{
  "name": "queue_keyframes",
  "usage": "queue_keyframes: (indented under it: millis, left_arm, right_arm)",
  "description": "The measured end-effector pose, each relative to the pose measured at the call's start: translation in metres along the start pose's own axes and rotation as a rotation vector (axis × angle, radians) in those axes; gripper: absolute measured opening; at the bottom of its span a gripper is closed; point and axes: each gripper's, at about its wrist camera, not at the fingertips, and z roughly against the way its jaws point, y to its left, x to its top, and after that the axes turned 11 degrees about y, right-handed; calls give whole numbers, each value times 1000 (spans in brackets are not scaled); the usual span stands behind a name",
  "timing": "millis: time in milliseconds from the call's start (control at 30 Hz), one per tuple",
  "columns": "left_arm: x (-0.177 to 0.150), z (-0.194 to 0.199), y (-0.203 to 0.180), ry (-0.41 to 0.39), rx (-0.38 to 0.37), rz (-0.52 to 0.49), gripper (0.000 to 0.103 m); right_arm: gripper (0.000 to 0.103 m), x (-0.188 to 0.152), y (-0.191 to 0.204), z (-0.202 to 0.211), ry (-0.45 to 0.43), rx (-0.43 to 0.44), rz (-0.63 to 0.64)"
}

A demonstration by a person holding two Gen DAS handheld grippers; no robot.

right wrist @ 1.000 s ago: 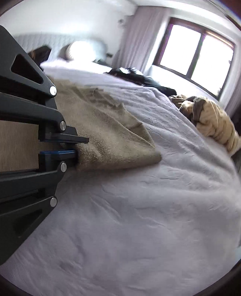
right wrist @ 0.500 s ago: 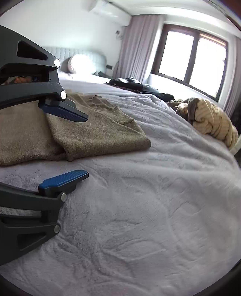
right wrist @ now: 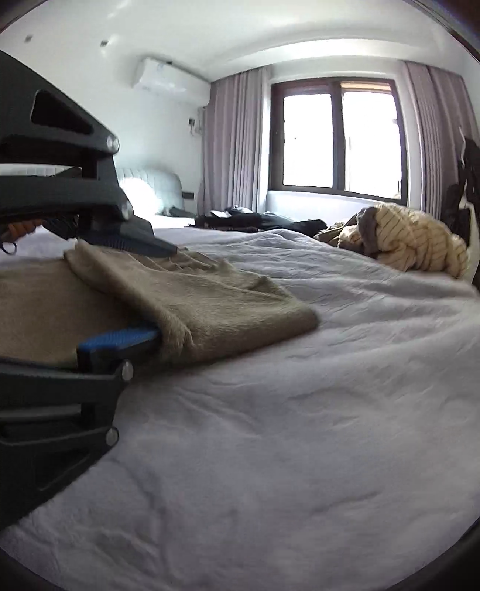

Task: Fold small clothes
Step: 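Grasp the ribbed sleeve cuff with the left tool and lay it on the fold, then open the left tool to release the cuff and lift away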

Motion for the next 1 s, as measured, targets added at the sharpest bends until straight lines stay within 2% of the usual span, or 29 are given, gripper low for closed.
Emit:
queue_keyframes:
  millis: [67,100,133,267,333,400,433,467,533,633,700,733,767,900,933,967,1000]
  left_arm:
    - [-6,-13,6,26,19,8,8]
    - [-9,-19,9,36,35,10,8]
    - [-12,-23,12,40,44,11,8]
    - [-18,-18,17,23,32,22,8]
    - [-19,-9,15,9,88,2,12]
    - [-21,2,12,-19,178,-19,29]
    - [-23,11,12,-43,200,-26,52]
    - [-25,19,11,-71,194,-32,69]
    - [-26,28,9,-104,204,-41,70]
    - [-22,29,4,-105,220,-64,70]
    - [-20,25,-2,-105,258,-85,70]
    - [-19,22,-5,-102,274,-95,70]
    - [-18,18,-9,-99,285,-106,70]
    - [-18,5,-19,-93,317,-129,70]
    - [-17,0,-19,-81,320,-131,64]
    - [-17,-5,-18,-64,325,-131,51]
    - [-17,-14,-14,-34,348,-127,47]
  right_arm:
    - [26,0,-4,-4,20,-89,6]
    - [21,0,-9,-7,38,-134,8]
    - [6,-1,-15,-11,56,-189,23]
    - [6,-6,-3,-7,75,-275,99]
    - [11,-7,12,-6,78,-343,155]
    - [19,-9,20,3,63,-377,192]
    - [27,-8,22,7,57,-350,201]
    - [41,-7,22,10,54,-325,196]
    - [53,-1,22,12,47,-304,181]
    - [53,10,19,2,63,-310,168]
    - [53,19,15,-12,95,-340,149]
    - [43,19,15,-15,103,-356,151]
    - [14,19,18,-21,120,-386,167]
    - [14,16,46,-28,115,-524,306]
    - [14,16,49,-28,110,-564,334]
    - [14,16,49,-28,110,-592,346]
    - [14,16,45,-32,118,-629,355]
